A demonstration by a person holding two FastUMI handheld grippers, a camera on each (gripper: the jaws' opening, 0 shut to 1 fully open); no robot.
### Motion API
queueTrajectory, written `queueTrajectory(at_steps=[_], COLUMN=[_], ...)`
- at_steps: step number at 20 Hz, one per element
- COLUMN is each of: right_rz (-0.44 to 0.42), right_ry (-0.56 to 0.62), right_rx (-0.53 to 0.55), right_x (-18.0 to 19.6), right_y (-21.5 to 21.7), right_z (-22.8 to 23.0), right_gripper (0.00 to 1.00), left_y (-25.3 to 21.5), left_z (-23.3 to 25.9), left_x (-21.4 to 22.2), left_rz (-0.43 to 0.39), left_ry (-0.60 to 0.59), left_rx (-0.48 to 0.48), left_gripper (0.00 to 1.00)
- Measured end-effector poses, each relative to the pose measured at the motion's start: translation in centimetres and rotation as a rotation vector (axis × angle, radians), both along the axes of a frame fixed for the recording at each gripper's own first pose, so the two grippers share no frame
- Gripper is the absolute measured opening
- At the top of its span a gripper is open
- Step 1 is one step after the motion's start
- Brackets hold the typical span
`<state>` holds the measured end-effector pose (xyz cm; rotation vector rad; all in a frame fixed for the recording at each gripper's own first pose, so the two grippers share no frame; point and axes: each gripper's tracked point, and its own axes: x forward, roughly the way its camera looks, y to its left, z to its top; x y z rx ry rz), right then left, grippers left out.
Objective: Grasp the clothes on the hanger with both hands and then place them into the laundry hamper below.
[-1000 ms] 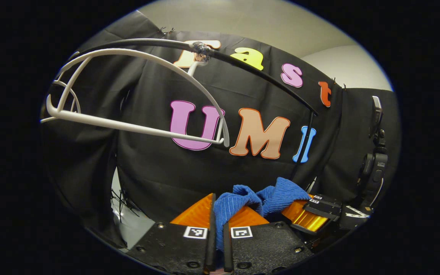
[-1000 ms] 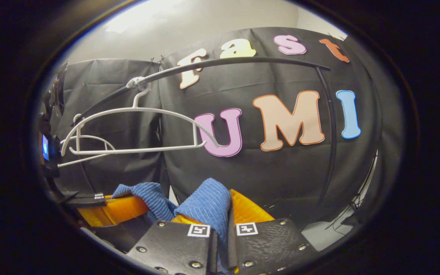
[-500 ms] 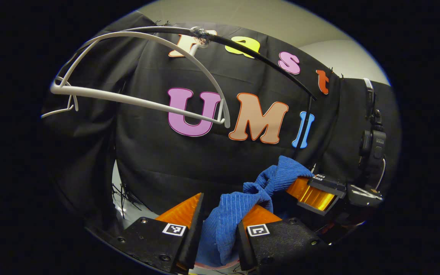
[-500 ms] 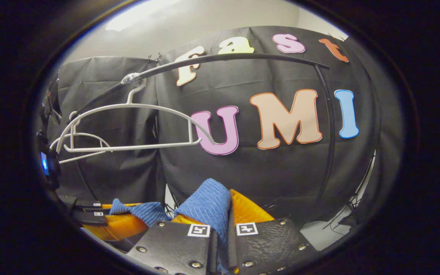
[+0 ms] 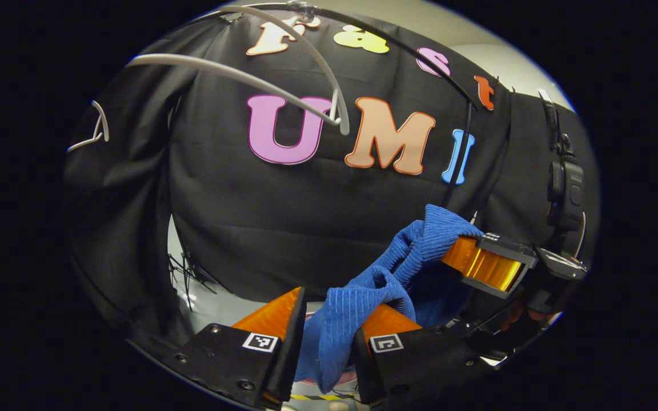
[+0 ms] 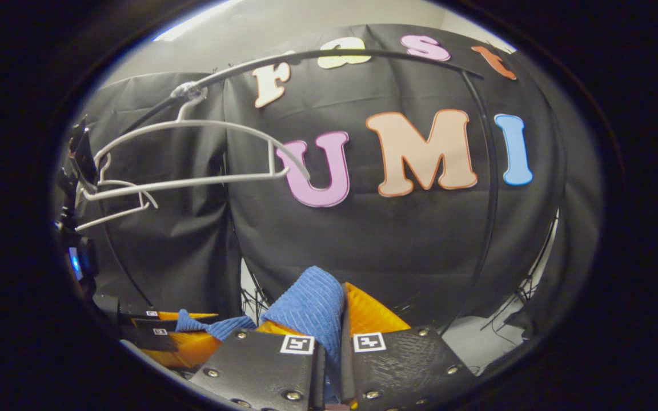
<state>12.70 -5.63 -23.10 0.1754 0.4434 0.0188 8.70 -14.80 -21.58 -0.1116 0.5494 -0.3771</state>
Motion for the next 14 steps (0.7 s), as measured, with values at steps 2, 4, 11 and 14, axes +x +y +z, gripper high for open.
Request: queueTrajectory(at_steps=[2, 4, 11, 14], right_rz=[0.002, 0.0, 0.017, 0.032], right_ry=[0.043, 0.083, 0.239, 0.311], right_rx=[-0.008, -0.007, -0.011, -0.007], right_x=[-0.6, -1.4, -3.7, -4.9], right_y=[0.0, -0.1, 0.1, 0.8], right_z=[-2.1, -3.9, -11.2, -14.1], right_gripper=[0.11, 0.11, 0.11, 0.11], left_y=[0.1, 0.0, 0.1, 0.2], left_z=[-1.7, -3.2, -6.8, -8.5], left_x=[-0.3, -0.3, -0.1, 0.1], left_rz=[-0.007, -0.012, -0.019, -0.023], left_ry=[0.03, 0.061, 0.14, 0.172], left_rx=[0.014, 0.028, 0.033, 0.051], left_gripper=[0.45, 0.45, 0.45, 0.45])
